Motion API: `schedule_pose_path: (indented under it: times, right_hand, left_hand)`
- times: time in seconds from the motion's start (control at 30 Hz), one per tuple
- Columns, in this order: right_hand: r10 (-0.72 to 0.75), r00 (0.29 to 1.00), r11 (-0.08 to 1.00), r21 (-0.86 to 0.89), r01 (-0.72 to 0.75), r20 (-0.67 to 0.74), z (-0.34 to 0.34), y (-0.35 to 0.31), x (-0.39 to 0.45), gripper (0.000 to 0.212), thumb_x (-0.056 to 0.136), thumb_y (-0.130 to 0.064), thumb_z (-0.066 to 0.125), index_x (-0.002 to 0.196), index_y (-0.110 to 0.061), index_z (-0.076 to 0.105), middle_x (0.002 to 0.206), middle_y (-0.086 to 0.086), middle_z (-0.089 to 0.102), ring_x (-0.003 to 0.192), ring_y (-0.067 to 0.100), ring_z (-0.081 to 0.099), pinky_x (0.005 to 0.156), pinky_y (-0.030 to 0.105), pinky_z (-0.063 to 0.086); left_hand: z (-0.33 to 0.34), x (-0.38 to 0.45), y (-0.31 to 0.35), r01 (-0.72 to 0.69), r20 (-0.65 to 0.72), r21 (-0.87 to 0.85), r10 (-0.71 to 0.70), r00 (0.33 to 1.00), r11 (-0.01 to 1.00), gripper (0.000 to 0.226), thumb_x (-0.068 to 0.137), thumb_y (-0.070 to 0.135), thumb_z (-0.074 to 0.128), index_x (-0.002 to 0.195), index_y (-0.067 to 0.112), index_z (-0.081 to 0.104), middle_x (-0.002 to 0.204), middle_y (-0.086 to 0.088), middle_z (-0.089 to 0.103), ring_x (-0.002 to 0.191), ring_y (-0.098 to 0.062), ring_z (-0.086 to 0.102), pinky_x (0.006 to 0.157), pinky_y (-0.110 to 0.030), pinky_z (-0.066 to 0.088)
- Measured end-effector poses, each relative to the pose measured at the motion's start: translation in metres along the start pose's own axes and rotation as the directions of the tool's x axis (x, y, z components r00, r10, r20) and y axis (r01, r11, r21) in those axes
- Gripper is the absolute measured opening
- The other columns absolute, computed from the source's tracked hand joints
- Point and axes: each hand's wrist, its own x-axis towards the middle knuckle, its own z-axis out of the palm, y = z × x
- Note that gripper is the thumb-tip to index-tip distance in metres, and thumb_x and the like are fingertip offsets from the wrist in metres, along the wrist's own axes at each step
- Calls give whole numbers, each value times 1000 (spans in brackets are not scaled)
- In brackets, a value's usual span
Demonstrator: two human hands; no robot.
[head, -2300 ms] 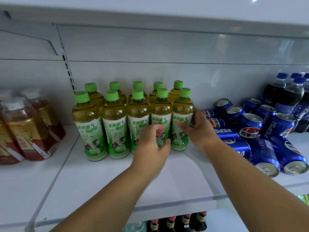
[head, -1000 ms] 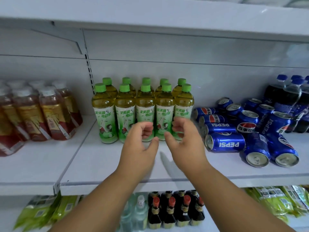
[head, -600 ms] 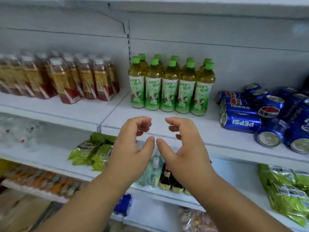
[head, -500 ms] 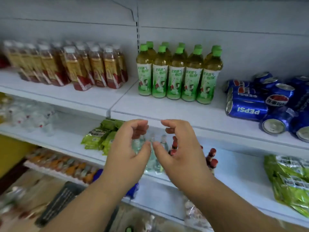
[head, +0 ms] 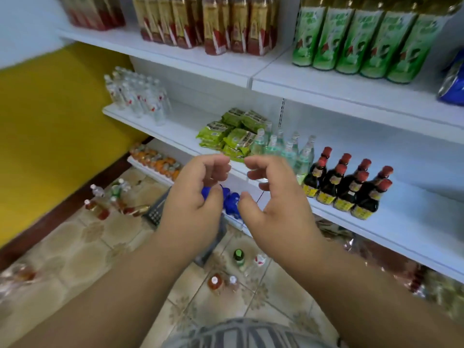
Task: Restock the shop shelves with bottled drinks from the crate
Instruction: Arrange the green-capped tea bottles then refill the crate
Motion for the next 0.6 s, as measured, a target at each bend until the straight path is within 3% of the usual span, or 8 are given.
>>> schedule_pose_path:
  times: [0.17, 0.33, 0.5, 0.6]
  right_hand:
    - [3, 996, 999, 42, -7, 90, 69, -30, -17, 47, 82, -22, 57, 109, -57, 42, 112, -27, 49, 108, -5, 51, 84, 2, 37]
    - [51, 996, 980, 191, -64, 70, 181, -74, -23, 43, 75, -20, 53, 112, -42, 50, 113, -7, 58, 105, -3, 56, 86, 6, 42]
    - [65, 994, 964, 253, -86, 89, 301, -129, -46, 39, 75, -37, 54, 113, -43, 53, 110, -16, 58, 108, 1, 58, 88, 11, 47]
    - [64, 995, 936, 341, -86, 74, 353, -157, -48, 36, 73, -39, 52, 109, -47, 53, 107, -20, 58, 107, 4, 60, 90, 20, 51]
  left_hand:
    - [-77, -33, -28, 23, -64, 9, -23, 998, 1000, 45, 86, 6, 46, 116, 37, 58, 107, 22, 63, 109, -7, 63, 90, -15, 49]
    - [-181, -72, -73, 96, -61, 58, -92, 994, 994, 45, 87, 6, 47, 117, 39, 56, 107, 22, 62, 106, -8, 62, 89, -15, 49]
    - [-289, -109, -109, 157, -100, 118, -145, 984, 981, 41, 92, 6, 50, 121, 34, 56, 110, 16, 61, 105, -4, 60, 88, -10, 46]
    - [-342, -124, -123, 163, -137, 131, -145, 980, 978, 42, 89, 8, 51, 115, 40, 56, 107, 17, 62, 102, -6, 61, 87, -13, 48]
